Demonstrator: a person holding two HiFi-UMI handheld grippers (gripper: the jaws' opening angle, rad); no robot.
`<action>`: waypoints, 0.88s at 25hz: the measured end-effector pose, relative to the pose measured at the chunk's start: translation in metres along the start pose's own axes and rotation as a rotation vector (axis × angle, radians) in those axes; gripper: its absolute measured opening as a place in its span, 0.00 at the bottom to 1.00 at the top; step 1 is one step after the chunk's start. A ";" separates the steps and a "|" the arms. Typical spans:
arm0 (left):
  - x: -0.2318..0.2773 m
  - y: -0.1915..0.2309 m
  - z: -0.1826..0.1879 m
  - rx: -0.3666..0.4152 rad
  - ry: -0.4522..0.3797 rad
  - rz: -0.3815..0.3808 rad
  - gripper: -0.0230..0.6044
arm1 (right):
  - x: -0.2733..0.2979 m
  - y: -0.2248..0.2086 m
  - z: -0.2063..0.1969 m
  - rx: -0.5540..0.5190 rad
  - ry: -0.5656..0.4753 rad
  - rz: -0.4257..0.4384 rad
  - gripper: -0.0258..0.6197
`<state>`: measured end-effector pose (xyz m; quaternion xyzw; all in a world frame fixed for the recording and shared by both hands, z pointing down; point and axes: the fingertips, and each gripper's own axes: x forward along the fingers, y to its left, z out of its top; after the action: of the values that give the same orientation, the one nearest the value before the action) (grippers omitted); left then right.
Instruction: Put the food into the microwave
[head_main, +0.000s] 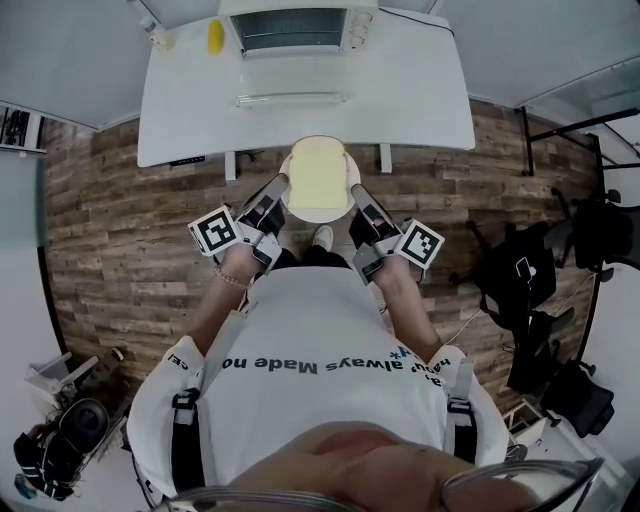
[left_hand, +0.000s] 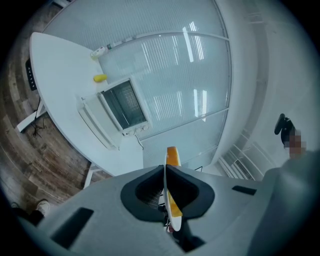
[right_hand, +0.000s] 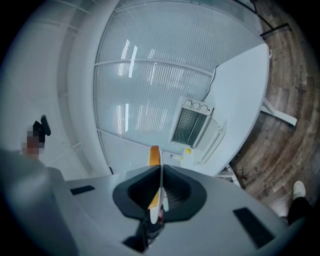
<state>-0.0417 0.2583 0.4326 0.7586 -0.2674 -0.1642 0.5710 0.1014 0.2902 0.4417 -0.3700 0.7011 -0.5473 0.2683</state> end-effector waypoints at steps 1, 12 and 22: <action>0.004 0.000 0.001 -0.002 -0.006 -0.002 0.07 | 0.001 -0.002 0.004 0.003 0.004 -0.001 0.07; 0.026 0.008 0.019 -0.010 -0.056 0.016 0.07 | 0.026 -0.009 0.029 0.009 0.050 0.011 0.07; 0.045 0.021 0.063 -0.018 -0.087 0.014 0.07 | 0.076 -0.015 0.049 0.008 0.082 0.018 0.07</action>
<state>-0.0452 0.1787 0.4366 0.7436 -0.2960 -0.1956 0.5668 0.0991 0.1985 0.4455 -0.3401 0.7127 -0.5623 0.2455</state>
